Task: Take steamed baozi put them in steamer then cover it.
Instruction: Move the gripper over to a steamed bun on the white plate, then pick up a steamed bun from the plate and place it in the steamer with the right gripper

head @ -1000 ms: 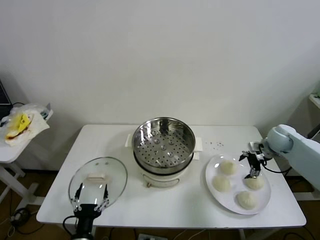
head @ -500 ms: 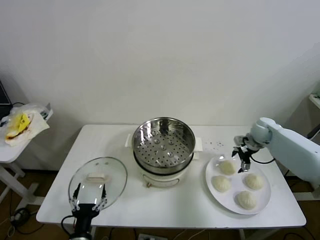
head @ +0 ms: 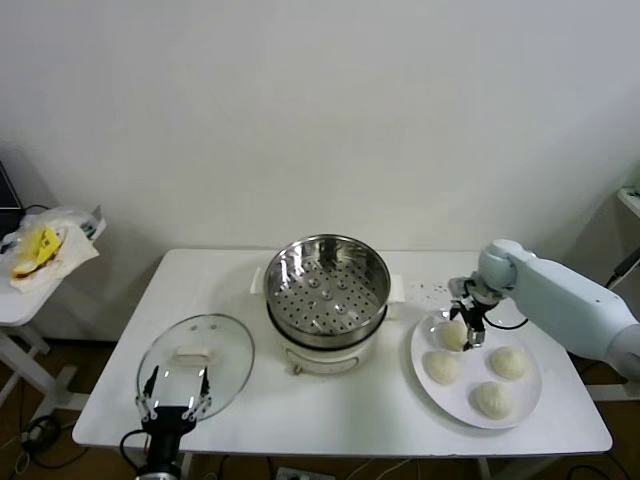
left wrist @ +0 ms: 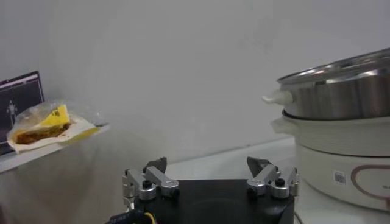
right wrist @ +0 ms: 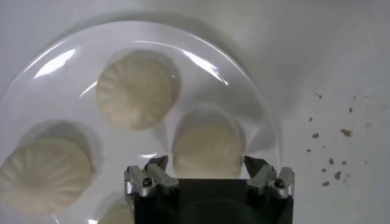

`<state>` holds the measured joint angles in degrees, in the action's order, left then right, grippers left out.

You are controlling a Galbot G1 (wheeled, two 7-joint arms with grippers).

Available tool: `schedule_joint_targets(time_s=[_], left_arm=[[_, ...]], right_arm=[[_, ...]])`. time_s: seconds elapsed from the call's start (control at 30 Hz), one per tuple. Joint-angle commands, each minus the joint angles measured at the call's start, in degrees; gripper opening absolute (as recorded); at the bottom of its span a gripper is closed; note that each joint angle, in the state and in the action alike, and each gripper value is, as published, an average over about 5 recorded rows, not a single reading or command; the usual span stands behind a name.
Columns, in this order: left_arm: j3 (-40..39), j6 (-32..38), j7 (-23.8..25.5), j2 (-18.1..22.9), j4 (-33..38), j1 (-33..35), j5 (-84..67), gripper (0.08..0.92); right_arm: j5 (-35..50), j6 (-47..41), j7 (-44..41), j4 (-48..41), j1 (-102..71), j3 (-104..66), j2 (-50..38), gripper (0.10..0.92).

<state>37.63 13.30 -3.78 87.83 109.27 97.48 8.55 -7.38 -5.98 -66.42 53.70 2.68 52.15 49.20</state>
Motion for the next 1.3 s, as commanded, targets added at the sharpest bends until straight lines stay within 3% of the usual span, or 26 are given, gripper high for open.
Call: schedule_joint_targets(time_s=[0.03,0.27,0.5,0.77,1.13,1.3], left_arm=[[-0.09,0.04,0.01,-0.05,0.06,0.14,0.00,0.823],[-0.09,0.01,-0.11,0.00,0.13,0.33,-0.01,0.823],[-0.08,0.12,-0.15,-0.01,0.22,0.70,-0.12,0.823],[-0.06,0.24,-0.16,-0.26,0.54,1.48,-0.27,0.823],[-0.02,-0.05,-0.14,-0.23,0.86,1.82,-0.54,0.823],[-0.11,-0.02,-0.21,-0.19,0.92,1.97,-0.58,0.823]], right_arm=[[-0.73,0.54,0.07,-0.96,0.34,0.61,1.04,0.796],[-1.15,1.29,-0.11,-0.98,0.43,0.44,1.04,0.717],[-0.45,3.02,-0.40,-0.37,3.16,1.30,0.55,0.689],[6.17,14.10,-1.76,8.00,26.52,21.59,0.11,0.688],[7.80,30.29,-3.65,11.92,47.73,31.36,13.42,0.721],[0.05,36.08,-3.10,10.43,45.59,26.38,21.42,0.724]])
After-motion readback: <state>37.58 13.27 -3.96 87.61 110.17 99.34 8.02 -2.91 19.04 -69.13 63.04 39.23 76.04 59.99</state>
